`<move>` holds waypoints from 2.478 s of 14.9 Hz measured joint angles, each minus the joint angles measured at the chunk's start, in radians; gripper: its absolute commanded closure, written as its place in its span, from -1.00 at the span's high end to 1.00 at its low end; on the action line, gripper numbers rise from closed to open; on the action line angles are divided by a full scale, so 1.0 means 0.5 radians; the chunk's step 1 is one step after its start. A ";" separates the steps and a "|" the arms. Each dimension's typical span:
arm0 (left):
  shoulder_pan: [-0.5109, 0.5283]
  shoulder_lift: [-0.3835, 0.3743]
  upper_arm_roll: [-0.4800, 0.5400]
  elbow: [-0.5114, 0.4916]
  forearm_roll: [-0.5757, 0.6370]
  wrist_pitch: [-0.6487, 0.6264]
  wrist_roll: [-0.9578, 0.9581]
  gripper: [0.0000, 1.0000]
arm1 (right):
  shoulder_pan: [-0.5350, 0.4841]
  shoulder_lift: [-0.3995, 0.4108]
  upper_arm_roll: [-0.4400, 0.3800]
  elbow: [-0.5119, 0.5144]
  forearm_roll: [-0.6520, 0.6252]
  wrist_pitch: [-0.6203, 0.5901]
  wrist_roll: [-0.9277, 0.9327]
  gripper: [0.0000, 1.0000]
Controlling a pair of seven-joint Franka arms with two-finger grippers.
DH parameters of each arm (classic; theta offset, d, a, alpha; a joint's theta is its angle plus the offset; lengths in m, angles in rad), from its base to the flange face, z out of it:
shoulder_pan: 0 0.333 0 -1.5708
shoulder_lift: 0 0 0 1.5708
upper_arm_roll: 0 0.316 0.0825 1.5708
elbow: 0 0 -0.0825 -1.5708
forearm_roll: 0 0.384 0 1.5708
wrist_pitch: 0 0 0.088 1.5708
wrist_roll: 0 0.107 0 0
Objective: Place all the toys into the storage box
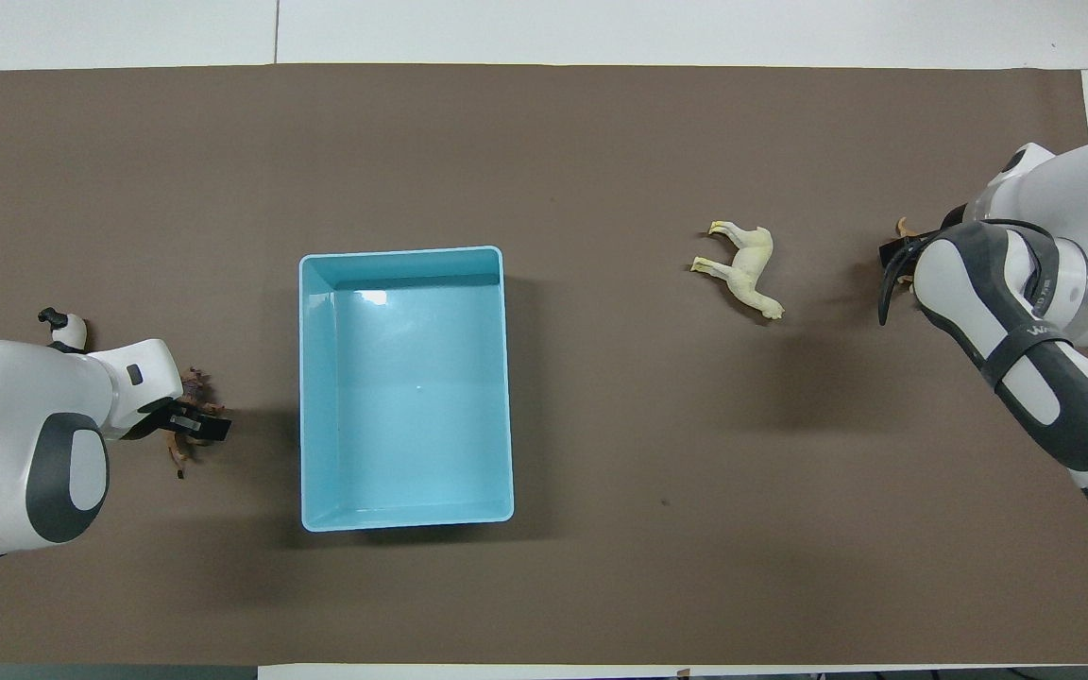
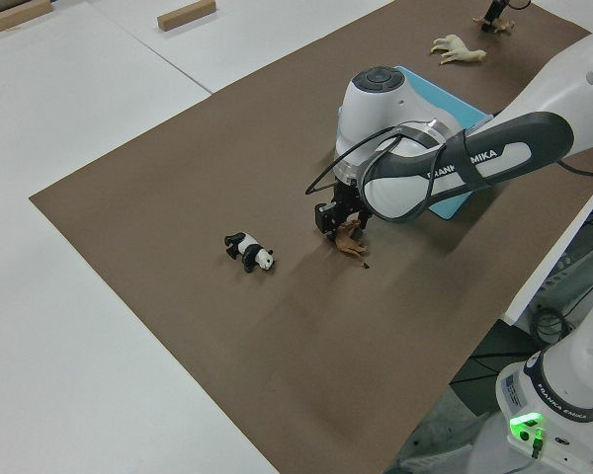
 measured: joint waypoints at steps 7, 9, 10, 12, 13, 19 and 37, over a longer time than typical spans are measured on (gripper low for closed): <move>-0.385 -0.076 -0.040 0.784 -0.002 -0.846 -0.822 -1.00 | -0.001 -0.017 0.001 -0.001 0.002 0.000 0.003 -1.00; -0.556 -0.101 -0.053 0.992 -0.002 -1.057 -1.099 -1.00 | -0.001 -0.018 0.001 0.000 0.002 -0.001 0.003 -1.00; -0.624 -0.107 -0.055 1.041 -0.002 -1.114 -1.218 -1.00 | -0.001 -0.018 0.000 0.006 0.002 -0.011 0.003 -1.00; -0.777 -0.105 -0.057 1.064 -0.002 -1.133 -1.479 0.99 | -0.001 -0.031 -0.001 0.055 0.002 -0.106 0.003 -1.00; -0.847 -0.102 -0.059 1.063 -0.002 -1.133 -1.571 1.00 | 0.000 -0.051 -0.001 0.092 0.001 -0.177 0.003 -1.00; -0.885 -0.097 -0.016 1.064 0.017 -1.132 -1.490 1.00 | 0.033 -0.371 0.001 0.269 0.000 -0.694 0.066 -1.00; 0.329 0.414 0.042 1.042 0.082 -0.581 -0.162 1.00 | 1.894 0.056 0.022 1.023 -0.068 -0.829 2.988 0.22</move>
